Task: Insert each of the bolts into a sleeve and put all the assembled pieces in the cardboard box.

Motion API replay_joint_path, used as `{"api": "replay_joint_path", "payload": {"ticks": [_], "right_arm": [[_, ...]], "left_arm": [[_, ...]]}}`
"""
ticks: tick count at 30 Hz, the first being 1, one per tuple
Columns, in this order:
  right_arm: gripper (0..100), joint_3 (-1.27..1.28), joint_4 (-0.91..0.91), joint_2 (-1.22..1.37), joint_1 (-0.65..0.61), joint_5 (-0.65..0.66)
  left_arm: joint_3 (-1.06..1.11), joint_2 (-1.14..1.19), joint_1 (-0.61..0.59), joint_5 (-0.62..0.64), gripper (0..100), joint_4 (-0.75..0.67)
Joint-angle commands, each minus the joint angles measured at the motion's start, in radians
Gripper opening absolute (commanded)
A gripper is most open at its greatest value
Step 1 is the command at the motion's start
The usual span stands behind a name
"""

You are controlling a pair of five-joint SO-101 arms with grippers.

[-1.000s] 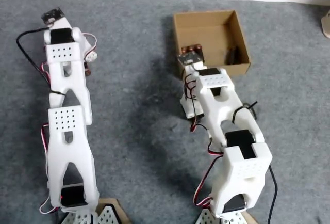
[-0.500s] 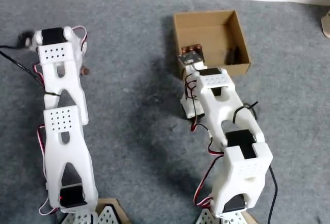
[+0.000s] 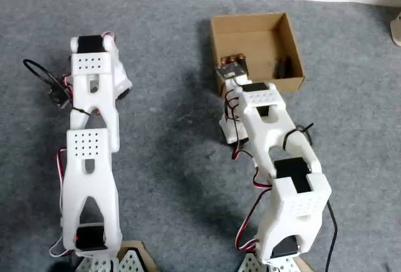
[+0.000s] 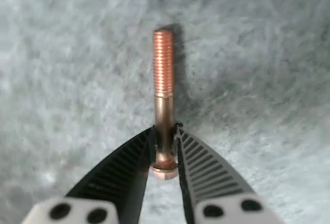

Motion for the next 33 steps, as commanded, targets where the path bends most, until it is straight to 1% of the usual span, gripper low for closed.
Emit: {"api": "replay_joint_path", "payload": {"ticks": [1,2,4,9,10,11,15,18,20,23,25,27,29,31,33], "right_arm": [[0.6,-0.005,-0.05,0.047,0.018,0.012],[0.6,-0.005,-0.05,0.047,0.018,0.012],[0.6,-0.005,-0.05,0.047,0.018,0.012],[0.6,-0.005,-0.05,0.048,0.018,0.012],[0.6,-0.005,-0.05,0.048,0.018,0.012],[0.6,-0.005,-0.05,0.048,0.018,0.012],[0.6,-0.005,-0.05,0.048,0.018,0.012],[0.6,-0.005,-0.05,0.048,0.018,0.012],[0.6,-0.005,-0.05,0.048,0.018,0.012],[0.6,-0.005,-0.05,0.048,0.018,0.012],[0.6,-0.005,-0.05,0.048,0.018,0.012],[0.6,-0.005,-0.05,0.048,0.018,0.012],[0.6,-0.005,-0.05,0.048,0.018,0.012],[0.6,-0.005,-0.05,0.05,0.018,0.012],[0.6,-0.005,-0.05,0.05,0.018,0.012]], "left_arm": [[-0.065,-0.051,-0.025,0.18,19,0.009],[-0.073,-0.059,-0.039,0.209,23,0.009],[-0.099,-0.07,-0.056,0.227,30,0.009],[-0.211,-0.079,-0.064,0.222,42,0.009],[-0.216,-0.082,-0.064,0.212,43,0.009],[-0.211,-0.094,-0.059,0.157,44,0.009],[-0.202,-0.134,-0.035,-0.23,48,0.011],[-0.208,-0.136,-0.038,-0.514,48,0.011],[-0.208,-0.131,-0.059,-0.686,44,0.009],[-0.206,-0.136,-0.13,-0.95,38,0.008],[-0.208,-0.133,-0.179,-1.063,33,0.008],[-0.205,-0.131,-0.193,-1.163,29,0.008],[-0.2,-0.13,-0.203,-1.309,26,0.009],[-0.199,-0.13,-0.205,-1.502,25,0.009],[-0.199,-0.13,-0.202,-1.751,24,0.011]]}}
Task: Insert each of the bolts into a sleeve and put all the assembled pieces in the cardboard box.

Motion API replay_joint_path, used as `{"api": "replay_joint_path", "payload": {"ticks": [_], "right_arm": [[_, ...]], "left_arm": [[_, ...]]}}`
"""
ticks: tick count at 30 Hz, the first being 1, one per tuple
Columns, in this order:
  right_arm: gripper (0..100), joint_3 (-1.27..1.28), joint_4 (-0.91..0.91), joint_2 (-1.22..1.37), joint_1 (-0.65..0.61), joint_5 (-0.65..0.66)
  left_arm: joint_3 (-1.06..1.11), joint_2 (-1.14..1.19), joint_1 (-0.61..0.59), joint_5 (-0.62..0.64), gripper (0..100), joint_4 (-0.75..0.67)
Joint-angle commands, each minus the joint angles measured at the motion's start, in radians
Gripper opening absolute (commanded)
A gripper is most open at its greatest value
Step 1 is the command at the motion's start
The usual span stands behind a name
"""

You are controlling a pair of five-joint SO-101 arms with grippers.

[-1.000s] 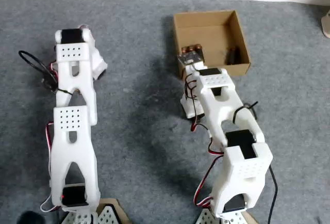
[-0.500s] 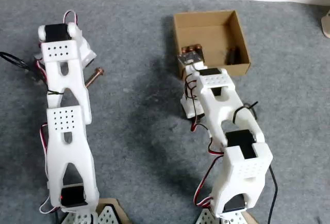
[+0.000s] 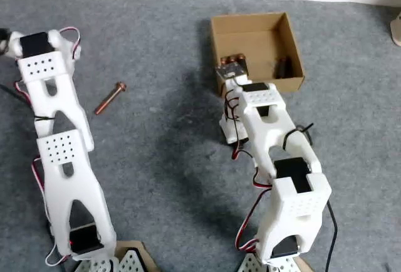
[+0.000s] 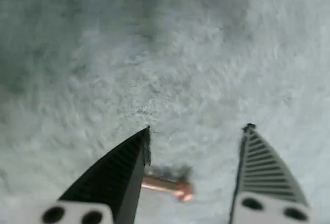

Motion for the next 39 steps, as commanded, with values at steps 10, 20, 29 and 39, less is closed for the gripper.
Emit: {"api": "replay_joint_path", "payload": {"ticks": [10,20,29,39], "right_arm": [[0.6,-0.007,-0.05,0.048,0.018,0.012],[0.6,-0.007,-0.05,0.048,0.018,0.012],[0.6,-0.007,-0.05,0.048,0.018,0.012],[0.6,-0.005,-0.05,0.048,0.018,0.012]], "left_arm": [[0.018,-0.074,0.021,-0.982,24,0.009],[0.28,-0.084,0.068,-1.43,24,0.008],[0.265,-0.085,0.166,-1.528,24,0.005],[0.268,-0.074,0.182,-1.524,24,-0.153]]}}
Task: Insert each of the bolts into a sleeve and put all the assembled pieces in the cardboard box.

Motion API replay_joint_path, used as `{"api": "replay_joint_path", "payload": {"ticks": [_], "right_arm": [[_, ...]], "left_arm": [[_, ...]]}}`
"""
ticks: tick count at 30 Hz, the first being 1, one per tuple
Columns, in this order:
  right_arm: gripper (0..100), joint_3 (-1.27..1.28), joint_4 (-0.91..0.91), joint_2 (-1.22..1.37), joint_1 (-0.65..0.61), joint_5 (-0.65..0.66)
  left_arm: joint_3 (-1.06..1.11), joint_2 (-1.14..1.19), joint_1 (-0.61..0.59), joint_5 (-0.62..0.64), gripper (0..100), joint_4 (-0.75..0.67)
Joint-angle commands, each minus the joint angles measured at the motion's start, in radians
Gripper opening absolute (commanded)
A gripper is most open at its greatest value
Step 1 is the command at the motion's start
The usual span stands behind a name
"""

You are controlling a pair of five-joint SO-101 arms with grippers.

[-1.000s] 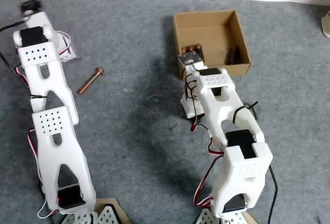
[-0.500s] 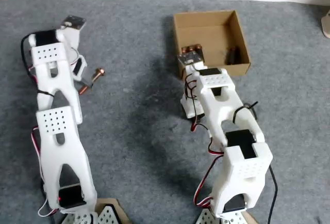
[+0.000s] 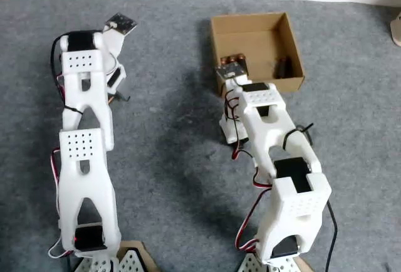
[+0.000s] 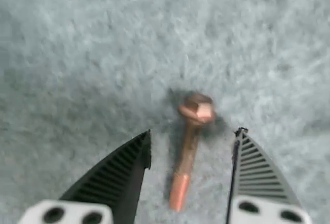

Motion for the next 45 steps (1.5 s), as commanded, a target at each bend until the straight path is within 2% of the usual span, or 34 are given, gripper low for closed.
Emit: {"api": "replay_joint_path", "payload": {"ticks": [1,11,13,16,18,23,27,33,37,41,45], "right_arm": [[0.6,-0.005,-0.05,0.047,0.016,0.012],[0.6,-0.005,-0.05,0.047,0.016,0.012],[0.6,-0.005,-0.05,0.047,0.016,0.012],[0.6,-0.005,-0.05,0.047,0.016,0.012],[0.6,-0.004,-0.05,0.047,0.016,0.012],[0.6,-0.004,-0.064,0.038,0.039,0.005],[0.6,0.059,-0.14,-0.051,0.053,-0.032],[0.6,0.351,-0.354,-0.318,0.048,-0.051],[0.6,0.527,-0.47,-0.487,0.035,-0.052],[0.6,0.633,-0.545,-0.587,0.008,-0.044],[0.5,0.684,-0.657,-0.644,0.008,-0.044]], "left_arm": [[0.038,-0.065,0.015,0.0,24,-0.083],[0.153,-0.067,0.022,-0.003,23,-0.097],[0.15,-0.067,0.021,-0.003,17,-0.095],[0.148,-0.07,0.021,0.002,0,-0.095],[0.148,-0.071,0.022,0.003,4,-0.074],[0.09,-0.099,0.061,0.014,1,0.04],[-0.016,-0.159,0.051,0.276,0,0.075],[-0.041,-0.251,0.039,0.367,0,0.08],[-0.041,-0.305,0.028,0.535,0,0.08],[-0.041,-0.351,0.059,0.758,0,0.08],[-0.041,-0.372,0.136,0.875,0,0.08]]}}
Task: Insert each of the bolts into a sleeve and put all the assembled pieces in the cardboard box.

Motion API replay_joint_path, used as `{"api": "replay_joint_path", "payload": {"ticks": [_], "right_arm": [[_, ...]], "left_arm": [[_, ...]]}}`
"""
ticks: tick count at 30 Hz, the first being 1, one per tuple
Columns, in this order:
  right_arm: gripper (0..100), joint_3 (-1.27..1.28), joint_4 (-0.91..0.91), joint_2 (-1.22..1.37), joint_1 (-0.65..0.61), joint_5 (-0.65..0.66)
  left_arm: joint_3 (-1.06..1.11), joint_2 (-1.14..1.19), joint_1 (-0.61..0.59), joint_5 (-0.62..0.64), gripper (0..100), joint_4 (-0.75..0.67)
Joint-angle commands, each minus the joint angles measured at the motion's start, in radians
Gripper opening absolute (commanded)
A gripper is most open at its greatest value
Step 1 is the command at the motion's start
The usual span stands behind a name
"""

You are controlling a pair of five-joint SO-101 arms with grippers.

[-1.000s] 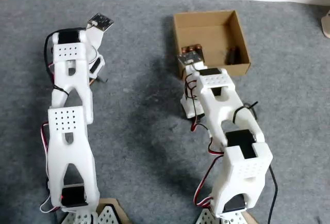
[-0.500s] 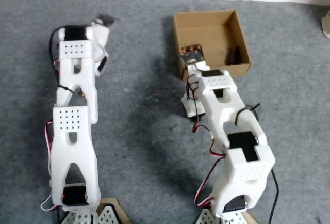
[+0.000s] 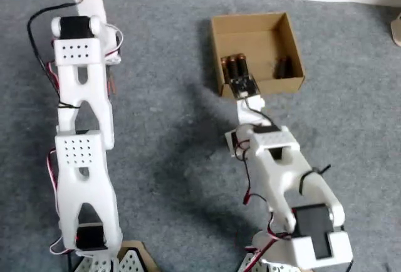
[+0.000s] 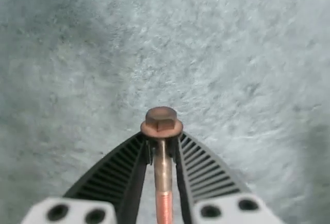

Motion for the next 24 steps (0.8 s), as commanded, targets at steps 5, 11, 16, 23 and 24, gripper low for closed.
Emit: {"api": "replay_joint_path", "payload": {"ticks": [5,11,16,23,24], "right_arm": [[0.5,0.081,-0.243,-0.12,-0.007,0.003],[0.5,0.228,-0.463,-0.249,-0.012,0.005],[0.5,0.305,-0.503,-0.358,-0.013,0.005],[0.5,0.401,-0.619,-0.46,-0.013,0.032],[0.5,0.427,-0.653,-0.479,-0.013,0.057]], "left_arm": [[-0.056,-0.094,0.101,0.13,0,0.005],[-0.058,-0.134,0.166,0.212,0,0.005],[-0.059,-0.243,0.225,0.295,0,0.005],[-0.059,-0.352,0.302,0.358,0,0.003],[-0.059,-0.363,0.309,0.368,0,0.003]]}}
